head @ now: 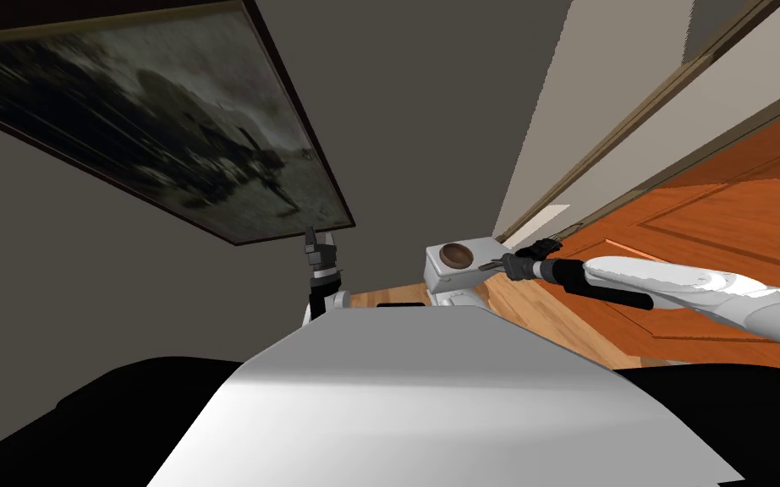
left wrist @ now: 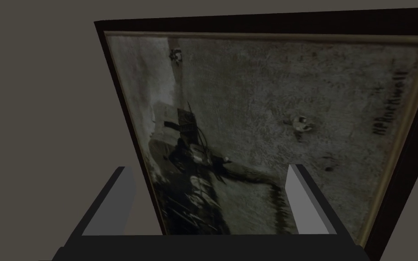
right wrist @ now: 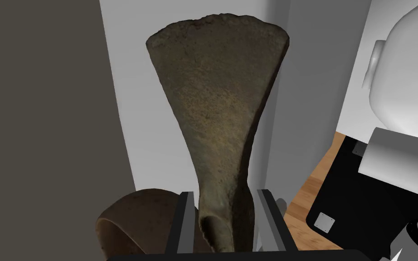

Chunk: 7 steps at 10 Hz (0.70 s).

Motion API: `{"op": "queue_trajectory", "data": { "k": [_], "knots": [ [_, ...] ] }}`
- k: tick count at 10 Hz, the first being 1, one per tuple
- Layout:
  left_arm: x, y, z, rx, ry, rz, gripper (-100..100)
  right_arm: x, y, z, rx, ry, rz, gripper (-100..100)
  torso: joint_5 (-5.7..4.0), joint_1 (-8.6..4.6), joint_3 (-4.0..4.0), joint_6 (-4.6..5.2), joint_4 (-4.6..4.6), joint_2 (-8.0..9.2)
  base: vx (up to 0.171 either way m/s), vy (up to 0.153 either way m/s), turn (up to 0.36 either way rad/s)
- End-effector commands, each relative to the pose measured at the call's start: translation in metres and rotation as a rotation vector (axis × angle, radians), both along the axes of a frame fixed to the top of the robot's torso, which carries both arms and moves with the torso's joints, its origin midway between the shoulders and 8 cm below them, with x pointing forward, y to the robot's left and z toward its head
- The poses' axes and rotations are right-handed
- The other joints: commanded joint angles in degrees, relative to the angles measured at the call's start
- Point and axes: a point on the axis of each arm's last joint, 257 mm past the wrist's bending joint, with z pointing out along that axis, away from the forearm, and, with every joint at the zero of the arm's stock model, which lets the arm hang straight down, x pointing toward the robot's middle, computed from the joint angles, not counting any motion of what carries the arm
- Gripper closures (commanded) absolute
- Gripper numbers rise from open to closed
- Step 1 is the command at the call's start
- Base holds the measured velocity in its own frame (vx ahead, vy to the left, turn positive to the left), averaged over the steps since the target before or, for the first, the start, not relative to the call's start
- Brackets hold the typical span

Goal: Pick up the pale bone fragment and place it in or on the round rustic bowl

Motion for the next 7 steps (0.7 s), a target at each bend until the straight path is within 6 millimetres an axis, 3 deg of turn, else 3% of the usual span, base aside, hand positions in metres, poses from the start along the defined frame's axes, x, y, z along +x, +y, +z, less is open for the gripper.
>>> {"op": "queue_trajectory", "data": {
  "k": [1,2,3,4,7],
  "knots": [
    [0.000,0.000,0.000,0.000,0.000,0.000,0,0.016,0.007,0.022,-0.014,-0.022,0.042,100,0.00,0.00,0.00,0.00,0.00,0.00,-0.062,0.081,-0.115],
    [0.000,0.000,0.000,0.000,0.000,0.000,0,0.030,0.015,0.040,-0.027,-0.038,0.081,100,0.05,0.14,-0.03,-0.03,0.00,-0.04,-0.121,0.146,-0.150],
    [0.000,0.000,0.000,0.000,0.000,0.000,0,0.030,0.015,0.040,-0.027,-0.038,0.081,100,0.11,0.42,0.07,-0.04,0.03,0.12,-0.106,0.100,-0.065],
    [0.000,0.000,0.000,0.000,0.000,0.000,0,0.041,0.024,0.057,-0.040,-0.051,0.119,100,0.09,0.31,0.06,-0.05,0.03,0.10,-0.113,0.089,-0.078],
    [0.000,0.000,0.000,0.000,0.000,0.000,0,0.051,0.033,0.073,-0.053,-0.062,0.154,100,0.10,0.27,-0.01,-0.08,0.01,-0.03,-0.064,0.071,-0.057]
  ]
}}
